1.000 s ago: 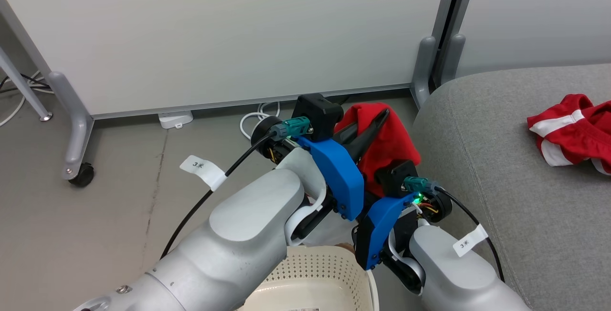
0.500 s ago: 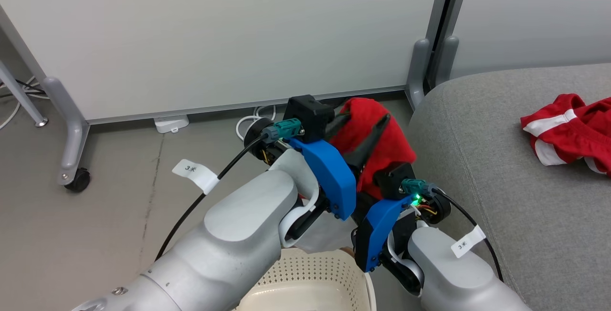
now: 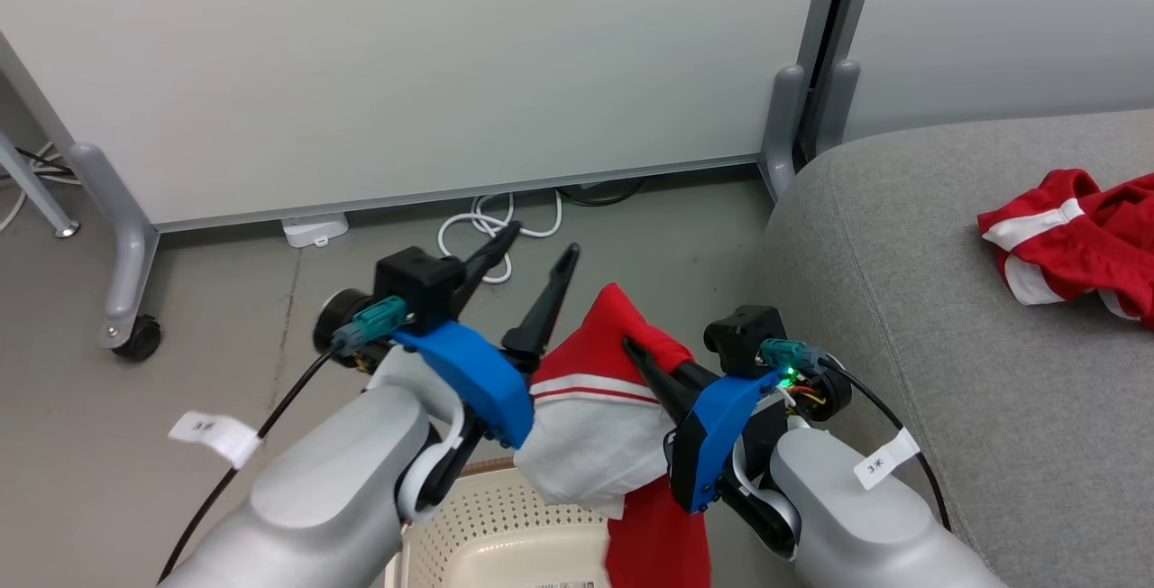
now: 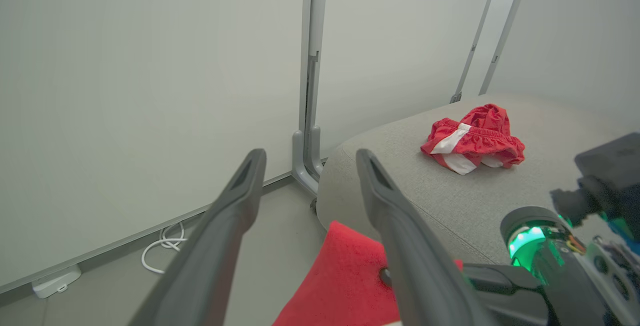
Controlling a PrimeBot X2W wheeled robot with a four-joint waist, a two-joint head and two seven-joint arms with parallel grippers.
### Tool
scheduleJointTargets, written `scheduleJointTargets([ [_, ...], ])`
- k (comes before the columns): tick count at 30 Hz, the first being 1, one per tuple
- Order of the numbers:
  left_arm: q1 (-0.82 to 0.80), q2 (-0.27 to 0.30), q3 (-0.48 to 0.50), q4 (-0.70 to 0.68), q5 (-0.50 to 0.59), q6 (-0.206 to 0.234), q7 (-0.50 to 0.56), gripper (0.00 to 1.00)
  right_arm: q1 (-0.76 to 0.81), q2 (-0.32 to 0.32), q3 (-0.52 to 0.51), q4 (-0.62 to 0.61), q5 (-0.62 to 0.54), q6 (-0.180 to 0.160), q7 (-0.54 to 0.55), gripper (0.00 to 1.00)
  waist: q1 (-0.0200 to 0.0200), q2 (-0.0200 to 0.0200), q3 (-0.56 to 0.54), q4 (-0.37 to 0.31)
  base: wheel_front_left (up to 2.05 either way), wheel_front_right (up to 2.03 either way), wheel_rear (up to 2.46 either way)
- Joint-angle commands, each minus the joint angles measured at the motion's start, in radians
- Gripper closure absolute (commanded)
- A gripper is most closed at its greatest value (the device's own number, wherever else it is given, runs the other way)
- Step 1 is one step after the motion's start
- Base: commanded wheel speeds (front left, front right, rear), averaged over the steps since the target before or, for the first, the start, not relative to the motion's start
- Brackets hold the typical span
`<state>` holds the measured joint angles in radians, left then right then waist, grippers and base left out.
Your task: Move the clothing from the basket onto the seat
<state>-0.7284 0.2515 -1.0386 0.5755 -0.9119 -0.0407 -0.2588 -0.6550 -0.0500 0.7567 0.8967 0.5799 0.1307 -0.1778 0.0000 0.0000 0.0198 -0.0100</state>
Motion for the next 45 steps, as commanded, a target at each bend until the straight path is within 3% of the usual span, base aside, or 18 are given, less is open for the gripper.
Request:
scheduleJointTargets([
  [1, 0.042, 0.033, 0.046, -0.05, 0.029, 0.027, -0.007, 0.0, -0.024, -0.001, -0.007, 0.001, -0.011, 0.0, -0.011, 1.0, 0.0, 0.0, 0.006, -0.003, 0.0, 0.0, 0.0],
  [5, 0.184, 0.103, 0.191, -0.193, 0.112, 0.077, -0.007, 0.0, -0.026, -0.001, -0.021, -0.006, -0.032, 0.0, -0.02, 1.0, 0.0, 0.0, 0.022, -0.018, 0.0, 0.0, 0.0],
  [9, 0.331, 0.132, 0.329, -0.301, 0.196, 0.101, -0.007, 0.0, -0.026, -0.002, -0.048, -0.021, -0.065, 0.0, -0.032, 1.0, 0.0, 0.0, 0.036, -0.042, 0.0, 0.0, 0.0],
  [20, 0.582, 0.108, 0.563, -0.414, 0.344, 0.085, -0.007, 0.0, 0.06, -0.069, -0.175, -0.198, -0.164, 0.0, -0.029, 1.0, 0.0, 0.0, 0.07, -0.164, 0.0, 0.0, 0.0],
  [26, 0.638, 0.083, 0.637, -0.429, 0.379, 0.064, -0.007, 0.0, 0.135, -0.099, -0.272, -0.338, -0.219, 0.0, 0.024, 1.0, 0.0, 0.0, 0.083, -0.25, 0.0, 0.0, 0.0],
  [35, 0.676, 0.059, 0.702, -0.438, 0.443, 0.029, -0.007, 0.0, 0.314, -0.073, -0.44, -0.594, -0.317, 0.0, 0.134, 1.0, 0.0, 0.0, 0.109, -0.405, 0.0, 0.0, 0.0],
  [45, 0.673, 0.053, 0.72, -0.421, 0.473, 0.007, -0.007, 0.0, 0.42, -0.034, -0.496, -0.732, -0.356, 0.0, 0.199, 1.0, 0.0, 0.0, 0.129, -0.514, 0.0, 0.0, 0.0],
])
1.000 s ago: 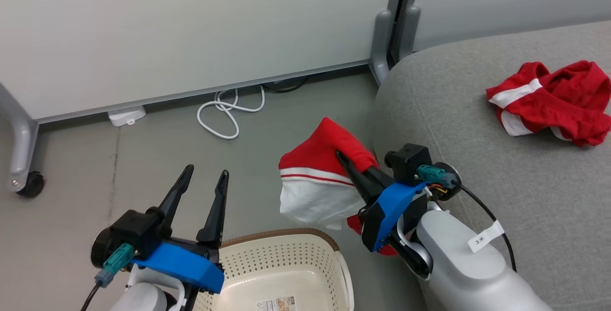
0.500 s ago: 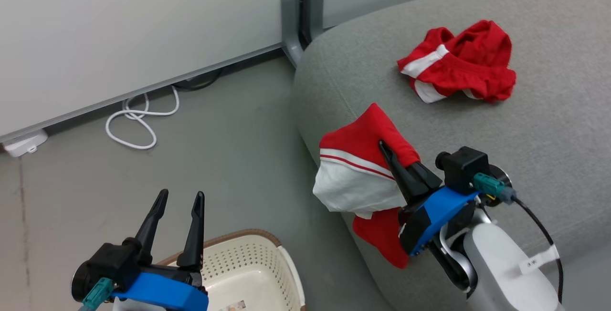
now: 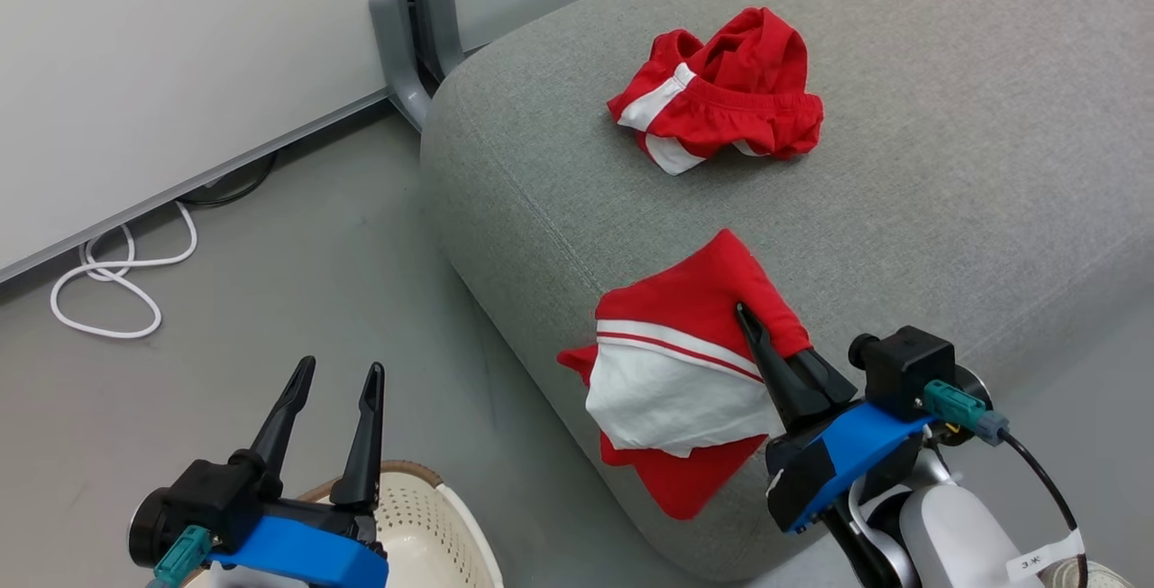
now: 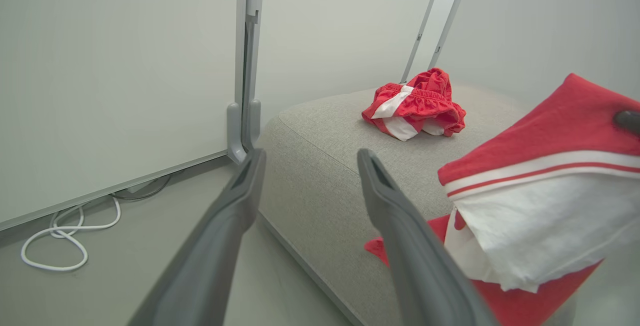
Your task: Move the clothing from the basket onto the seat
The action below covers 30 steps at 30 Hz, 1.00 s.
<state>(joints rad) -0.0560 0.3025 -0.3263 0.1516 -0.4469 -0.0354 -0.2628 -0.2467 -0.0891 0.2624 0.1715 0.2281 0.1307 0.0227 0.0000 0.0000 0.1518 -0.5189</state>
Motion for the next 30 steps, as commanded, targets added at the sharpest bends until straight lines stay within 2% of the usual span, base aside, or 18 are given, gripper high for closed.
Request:
scheduleJointTargets([
  [1, 0.0, 0.002, 0.008, 0.003, 0.009, -0.001, -0.003, 0.0, 0.017, 0.007, -0.004, -0.014, -0.006, 0.0, 0.001, 1.0, 0.0, 0.0, -0.003, -0.009, 0.0, 0.0, 0.0],
  [10, -0.019, 0.005, -0.006, 0.011, 0.013, -0.01, 0.003, 0.0, 0.021, 0.009, -0.025, -0.042, -0.003, 0.0, 0.022, 1.0, 0.0, 0.0, 0.023, 0.009, 0.0, 0.0, 0.0],
  [15, -0.042, 0.017, -0.007, -0.005, 0.017, -0.011, 0.013, 0.0, -0.086, -0.054, -0.042, -0.065, 0.021, 0.0, 0.063, 1.0, 0.0, 0.0, 0.08, 0.043, 0.0, 0.0, 0.0],
  [20, -0.085, 0.044, 0.006, -0.052, 0.019, -0.011, 0.041, 0.0, -0.268, -0.151, -0.098, -0.108, 0.072, 0.0, 0.106, 1.0, 0.0, 0.0, 0.184, 0.082, 0.0, 0.0, 0.0],
  [24, -0.13, 0.076, 0.012, -0.113, 0.032, -0.008, 0.072, 0.0, -0.419, -0.224, -0.198, -0.117, 0.103, 0.0, 0.156, 1.0, 0.0, 0.0, 0.284, 0.118, 0.0, 0.0, 0.0],
  [30, -0.192, 0.118, 0.025, -0.202, 0.051, -0.005, 0.11, 0.0, -0.616, -0.315, -0.387, -0.066, 0.154, 0.0, 0.209, 1.0, 0.0, 0.0, 0.431, 0.171, 0.0, 0.0, 0.0],
])
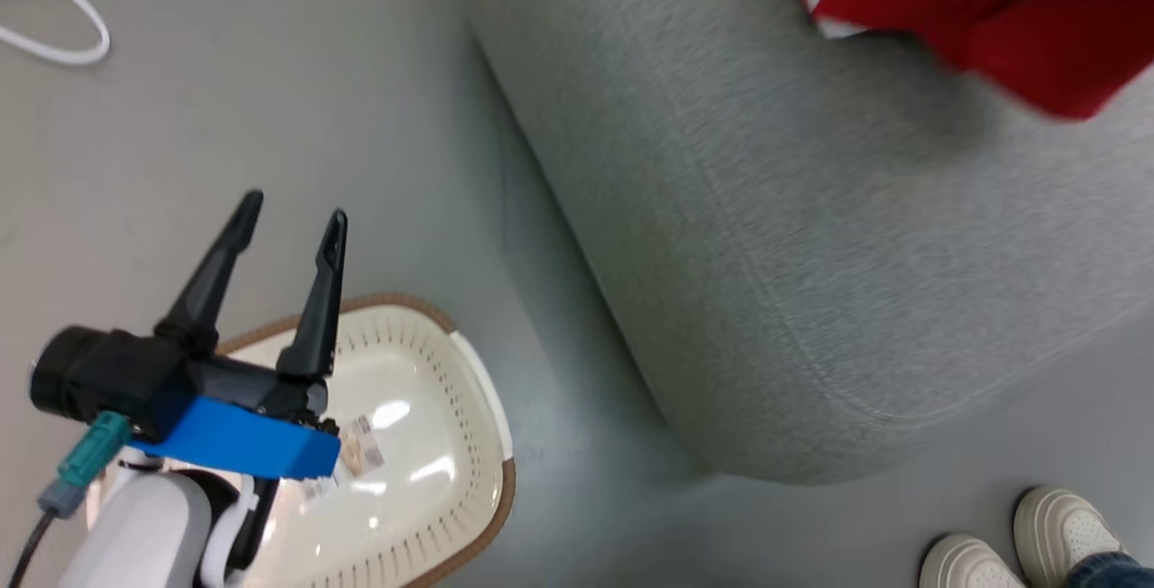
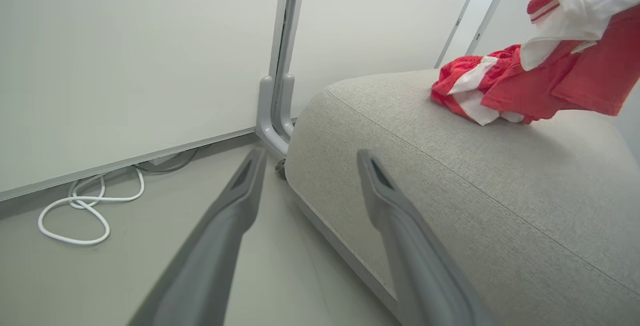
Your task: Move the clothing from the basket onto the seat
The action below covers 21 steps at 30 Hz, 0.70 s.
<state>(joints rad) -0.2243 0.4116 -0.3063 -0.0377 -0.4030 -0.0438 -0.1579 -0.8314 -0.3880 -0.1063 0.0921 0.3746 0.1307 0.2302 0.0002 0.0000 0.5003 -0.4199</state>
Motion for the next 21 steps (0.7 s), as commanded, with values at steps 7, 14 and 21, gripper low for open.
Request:
scheduleJointTargets([
  [7, -0.079, 0.043, 0.021, -0.094, 0.019, 0.005, 0.032, 0.0, -0.138, -0.038, -0.197, 0.188, -0.006, 0.0, -0.004, 1.0, -0.0002, 0.0, 0.219, 0.128, 0.0, 0.0, 0.0],
  [14, -0.094, 0.049, 0.018, -0.127, 0.015, 0.004, 0.034, 0.0, -0.118, 0.009, -0.252, 0.408, -0.069, 0.0, -0.059, 1.0, -0.0002, 0.0, 0.267, 0.16, 0.0, 0.0, 0.0],
  [21, -0.09, 0.031, 0.007, -0.089, 0.007, 0.002, 0.004, 0.0, -0.092, 0.036, -0.259, 0.516, -0.126, 0.0, -0.126, 0.0, -0.0002, 0.0, 0.209, 0.172, 0.0, 0.0, 0.0],
])
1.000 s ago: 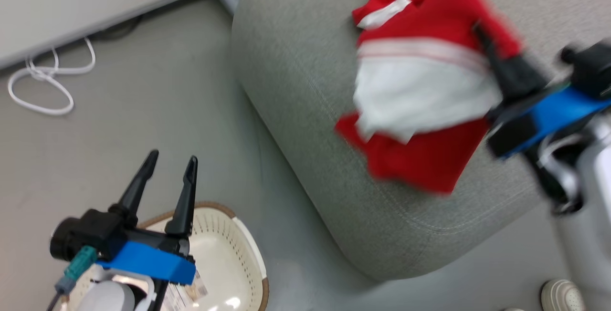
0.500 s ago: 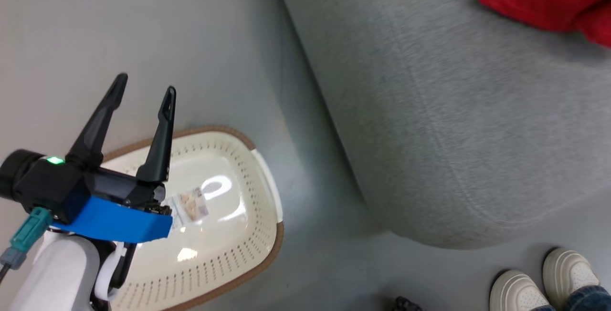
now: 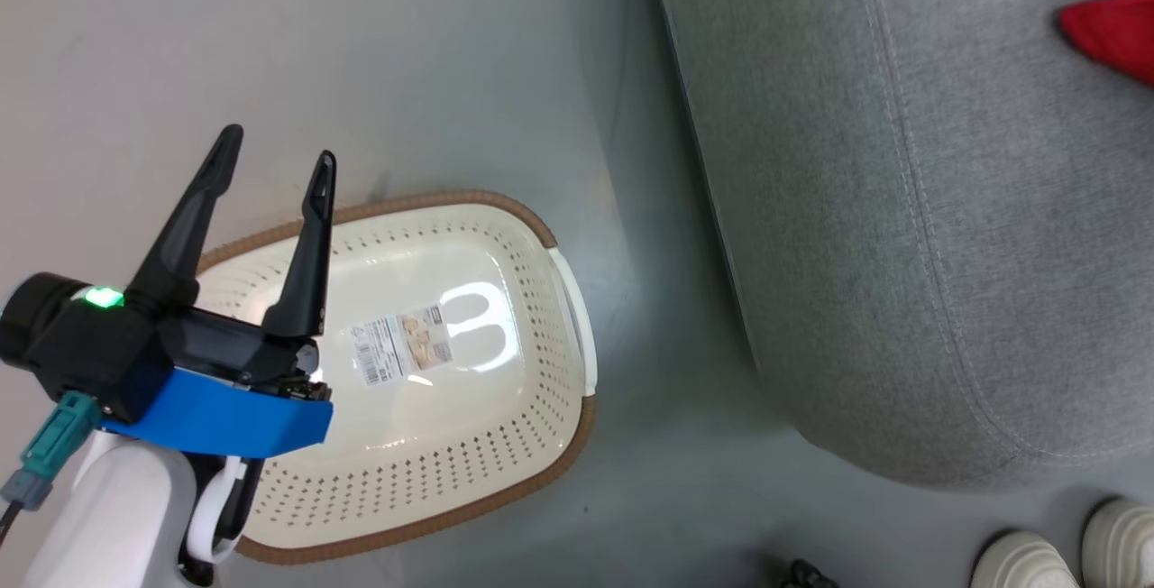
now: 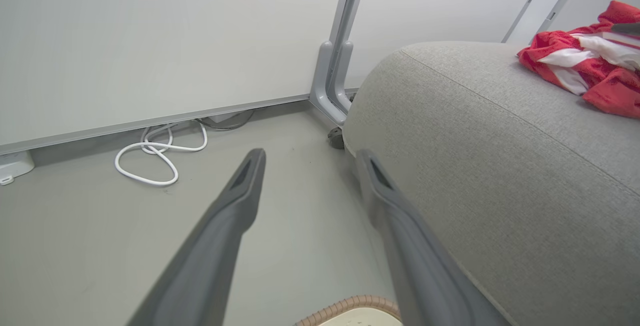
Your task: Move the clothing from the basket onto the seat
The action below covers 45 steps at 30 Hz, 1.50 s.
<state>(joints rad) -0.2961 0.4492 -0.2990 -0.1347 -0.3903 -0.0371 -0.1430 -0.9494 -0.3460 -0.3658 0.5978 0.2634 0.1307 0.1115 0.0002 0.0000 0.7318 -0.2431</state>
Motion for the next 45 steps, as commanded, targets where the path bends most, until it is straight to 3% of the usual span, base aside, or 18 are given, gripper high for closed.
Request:
scheduleJointTargets([
  [1, -0.015, -0.013, -0.004, 0.02, -0.01, -0.007, -0.02, 0.0, 0.037, -0.008, 0.001, 0.021, -0.022, 0.0, -0.013, 0.0, -0.0002, 0.0, -0.039, -0.002, 0.0, 0.0, 0.0],
  [6, 0.001, -0.049, -0.024, 0.077, -0.026, -0.012, -0.055, 0.0, 0.096, -0.004, 0.026, 0.032, -0.053, 0.0, -0.032, 0.0, -0.0002, 0.0, -0.131, 0.011, 0.0, 0.0, 0.0],
  [13, 0.063, -0.12, -0.016, 0.211, -0.064, -0.008, -0.107, 0.0, 0.297, 0.042, 0.078, -0.002, -0.073, 0.0, -0.087, 0.0, -0.0002, 0.0, -0.33, 0.028, 0.0, 0.0, 0.0],
  [24, 0.207, -0.222, 0.095, 0.336, -0.077, 0.005, -0.123, 0.0, 0.67, 0.179, 0.183, -0.265, -0.087, 0.0, -0.168, 0.0, -0.0002, 0.0, -0.571, 0.103, 0.0, 0.0, 0.0],
  [27, 0.244, -0.242, 0.133, 0.343, -0.065, -0.003, -0.123, 0.0, 0.749, 0.218, 0.229, -0.342, -0.081, 0.0, -0.173, 0.0, -0.0002, 0.0, -0.613, 0.134, 0.0, 0.0, 0.0],
  [33, 0.302, -0.282, 0.177, 0.366, -0.032, -0.013, -0.123, 0.0, 0.85, 0.237, 0.299, -0.436, -0.103, 0.0, -0.17, 0.0, -0.0002, 0.0, -0.681, 0.211, 0.0, 0.0, 0.0],
  [45, 0.359, -0.319, 0.235, 0.411, 0.0, -0.036, -0.124, 0.0, 0.931, 0.268, 0.361, -0.43, -0.129, 0.0, -0.168, 0.0, -0.0002, 0.0, -0.744, 0.301, 0.0, 0.0, 0.0],
])
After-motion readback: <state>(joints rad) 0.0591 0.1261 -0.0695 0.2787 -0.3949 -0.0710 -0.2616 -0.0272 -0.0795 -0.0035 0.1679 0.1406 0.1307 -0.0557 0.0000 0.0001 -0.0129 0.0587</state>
